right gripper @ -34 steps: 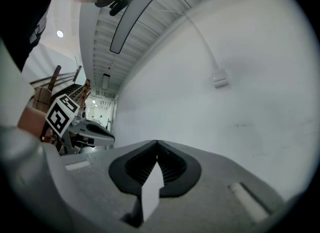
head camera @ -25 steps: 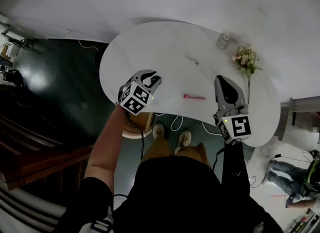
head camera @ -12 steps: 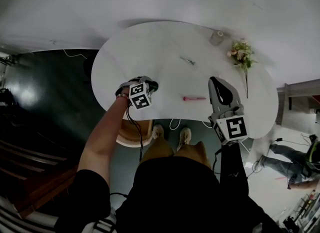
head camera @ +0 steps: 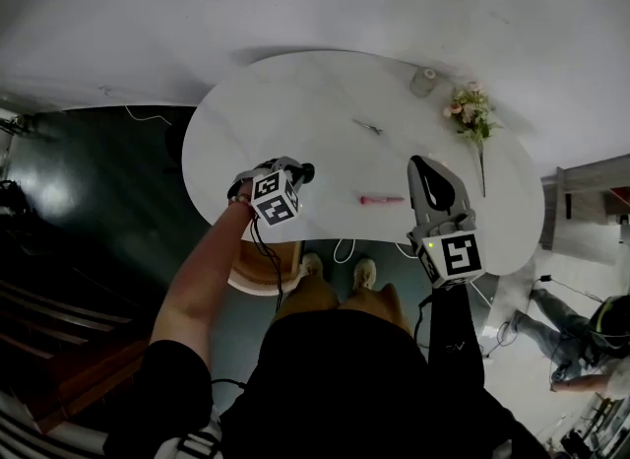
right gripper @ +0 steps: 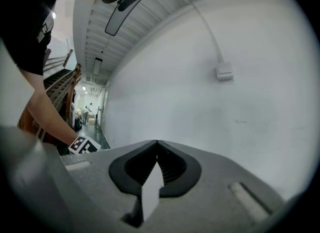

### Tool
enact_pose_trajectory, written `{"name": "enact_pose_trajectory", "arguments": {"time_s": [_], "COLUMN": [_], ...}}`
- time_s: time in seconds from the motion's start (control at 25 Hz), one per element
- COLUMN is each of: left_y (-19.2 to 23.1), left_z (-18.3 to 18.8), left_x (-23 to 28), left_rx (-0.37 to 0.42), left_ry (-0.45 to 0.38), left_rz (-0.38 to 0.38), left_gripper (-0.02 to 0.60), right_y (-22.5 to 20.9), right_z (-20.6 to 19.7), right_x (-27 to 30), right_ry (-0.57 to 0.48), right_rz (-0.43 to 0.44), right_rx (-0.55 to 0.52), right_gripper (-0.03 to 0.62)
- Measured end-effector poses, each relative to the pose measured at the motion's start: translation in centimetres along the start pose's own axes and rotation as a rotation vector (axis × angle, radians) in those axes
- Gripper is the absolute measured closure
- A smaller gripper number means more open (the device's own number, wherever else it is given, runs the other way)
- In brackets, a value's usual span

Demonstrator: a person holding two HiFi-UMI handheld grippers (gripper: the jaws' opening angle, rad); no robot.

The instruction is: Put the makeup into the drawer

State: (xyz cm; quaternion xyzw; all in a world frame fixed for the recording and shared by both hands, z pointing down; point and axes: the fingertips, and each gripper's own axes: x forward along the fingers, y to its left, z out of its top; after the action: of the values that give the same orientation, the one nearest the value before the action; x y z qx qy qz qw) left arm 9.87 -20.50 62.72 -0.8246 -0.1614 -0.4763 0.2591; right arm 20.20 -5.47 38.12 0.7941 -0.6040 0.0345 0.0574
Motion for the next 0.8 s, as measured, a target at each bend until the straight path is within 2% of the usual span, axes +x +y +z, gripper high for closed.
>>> {"name": "enact_pose_trajectory", "arguments": {"time_s": [0.2,0.32,0.44,0.64,0.72,0.8], "left_y": [0.6,1.1,1.2,0.4,-0.2,-0.5], "left_z": [6.4,10.2,13.7,17.2,17.9,18.2], "left_x": [-6.9,-12.0,-17.2,-25.5,-27.3,-28.0], "left_rx": [-0.176,-0.299,-0.417,-0.618,-0.635,-0.635], "left_ry": [-0.240,-0.406,-0.591,-0.908,-0.965,-0.971], "left_rz": [0.132,0.233,0.328,0.550,0.626,0.669], "left_gripper": [0.572,0.572,0.572,0.572,0.572,0.572], "right_y": [-0.4,-0.5,-1.2,-1.9,-1.9,-1.8], "right_z": [1.8,3.1,3.8,4.5,4.2,4.0], "right_x": [-0.8,-1.9,-3.3,-5.5,-6.1,-6.5], "right_ry": [-0.087,-0.175,-0.209,-0.249,-0.245,-0.244], "right_rz": [0.010,0.030,0.009,0.017,0.037,0.056], "right_rx": [0.025,0.029,0.023,0.018,0.010,0.005], "right_gripper": [0.589,0.589,0.589,0.589,0.589,0.589]}}
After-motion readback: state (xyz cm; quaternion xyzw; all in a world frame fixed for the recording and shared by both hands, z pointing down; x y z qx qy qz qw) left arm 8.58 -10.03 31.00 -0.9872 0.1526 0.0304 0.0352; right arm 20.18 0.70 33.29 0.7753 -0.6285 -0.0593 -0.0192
